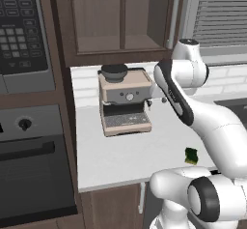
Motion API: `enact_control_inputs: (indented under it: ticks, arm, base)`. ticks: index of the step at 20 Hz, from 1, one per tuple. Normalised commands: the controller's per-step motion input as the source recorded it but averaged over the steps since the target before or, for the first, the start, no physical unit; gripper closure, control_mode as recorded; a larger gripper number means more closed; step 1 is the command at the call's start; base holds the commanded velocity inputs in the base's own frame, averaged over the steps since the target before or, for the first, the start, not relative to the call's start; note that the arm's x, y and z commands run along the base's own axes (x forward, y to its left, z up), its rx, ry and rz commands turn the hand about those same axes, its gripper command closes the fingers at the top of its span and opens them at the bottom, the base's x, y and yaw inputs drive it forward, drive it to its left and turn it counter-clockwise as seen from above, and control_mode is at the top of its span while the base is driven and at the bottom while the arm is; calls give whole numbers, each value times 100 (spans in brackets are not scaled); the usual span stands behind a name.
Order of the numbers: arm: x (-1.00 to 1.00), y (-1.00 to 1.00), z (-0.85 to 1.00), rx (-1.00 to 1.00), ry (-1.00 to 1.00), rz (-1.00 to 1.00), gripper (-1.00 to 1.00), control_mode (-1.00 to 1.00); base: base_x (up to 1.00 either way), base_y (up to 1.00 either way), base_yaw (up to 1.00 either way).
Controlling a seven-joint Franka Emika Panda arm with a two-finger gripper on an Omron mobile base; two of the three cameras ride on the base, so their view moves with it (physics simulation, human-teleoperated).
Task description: Pick up the sponge from the counter and clean the cutting board by briefly scrubbing or pressing down on the cutting board. Once finished, release the sponge.
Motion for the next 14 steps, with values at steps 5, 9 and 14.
enact_control_inputs:
  ticks: [5, 9, 14]
  arm:
    - [-64, -12, -4, 0, 0, 0, -100, -100]
    - [-83, -28, -32, -6, 1, -1, -100, -100]
    - [-23, -8, -62, -7, 2, -17, -100, -100]
  base:
    - [0, 0, 0]
    - [0, 0, 0]
    - [0, 0, 0]
